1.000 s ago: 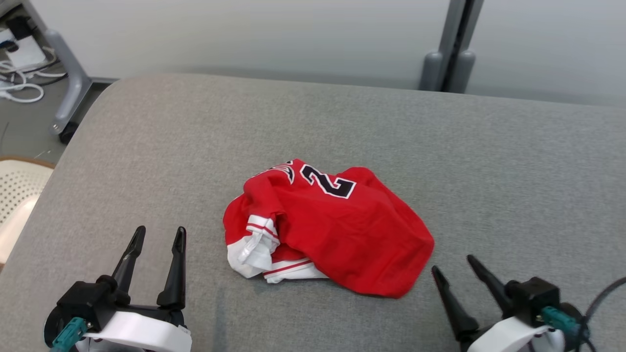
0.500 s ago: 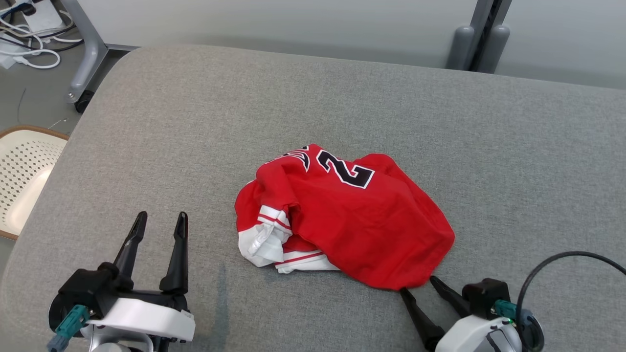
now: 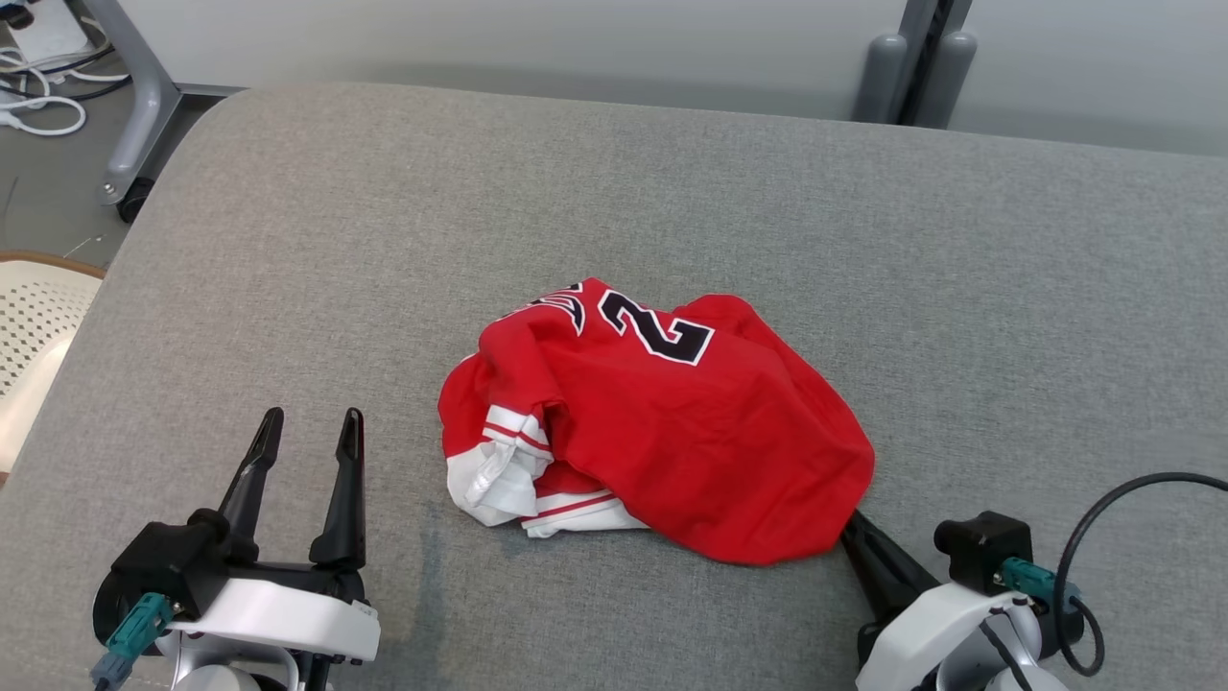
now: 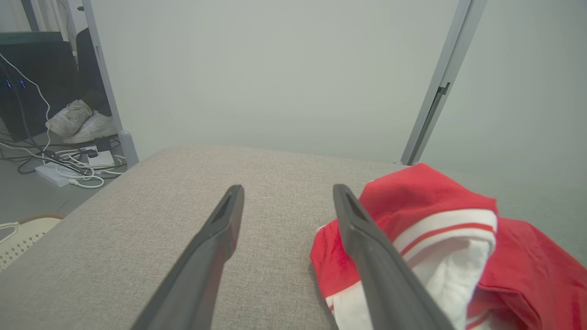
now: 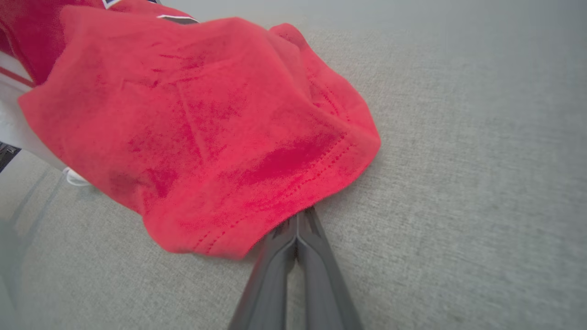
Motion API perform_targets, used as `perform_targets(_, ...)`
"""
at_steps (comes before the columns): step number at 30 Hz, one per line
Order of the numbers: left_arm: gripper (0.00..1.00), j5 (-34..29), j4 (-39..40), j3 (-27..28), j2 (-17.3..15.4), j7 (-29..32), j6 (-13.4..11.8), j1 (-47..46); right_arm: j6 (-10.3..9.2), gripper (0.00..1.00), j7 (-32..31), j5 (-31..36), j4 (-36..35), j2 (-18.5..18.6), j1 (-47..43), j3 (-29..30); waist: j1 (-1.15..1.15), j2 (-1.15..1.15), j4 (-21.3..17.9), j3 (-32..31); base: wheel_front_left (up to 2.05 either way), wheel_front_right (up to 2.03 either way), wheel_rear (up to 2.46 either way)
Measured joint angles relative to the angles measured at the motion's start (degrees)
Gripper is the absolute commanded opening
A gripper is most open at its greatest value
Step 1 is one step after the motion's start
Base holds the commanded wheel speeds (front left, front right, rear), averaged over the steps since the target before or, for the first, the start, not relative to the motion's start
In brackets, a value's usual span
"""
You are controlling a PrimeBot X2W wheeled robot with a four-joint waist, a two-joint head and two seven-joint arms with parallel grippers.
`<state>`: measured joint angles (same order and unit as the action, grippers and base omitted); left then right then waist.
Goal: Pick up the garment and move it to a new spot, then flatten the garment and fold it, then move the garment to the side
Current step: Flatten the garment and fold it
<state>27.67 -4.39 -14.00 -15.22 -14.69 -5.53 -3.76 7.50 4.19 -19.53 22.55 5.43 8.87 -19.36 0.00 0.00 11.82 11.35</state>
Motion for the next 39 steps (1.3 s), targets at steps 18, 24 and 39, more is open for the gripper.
perform_targets(18,1.00,-0.9,0.1,0.9,-0.1,-0.2,0.4,1.2,0.00,0.48,0.3,4.7,-16.4,0.7,-3.4,11.0,0.00,0.00,-4.5,-2.7,0.00,0.00,0.00)
perform_targets(24,1.00,-0.9,0.4,0.5,-0.2,-0.2,0.4,2.5,0.00,1.00,-0.6,6.5,-20.5,0.7,-5.1,15.2,0.00,0.00,-6.4,-4.6,0.00,0.00,0.00)
perform_targets(39,1.00,-0.7,2.1,-1.0,-1.5,1.8,0.4,4.8,0.00,1.00,-3.2,8.8,-28.6,-1.2,-13.0,21.4,0.00,0.00,-8.9,-7.1,0.00,0.00,0.00)
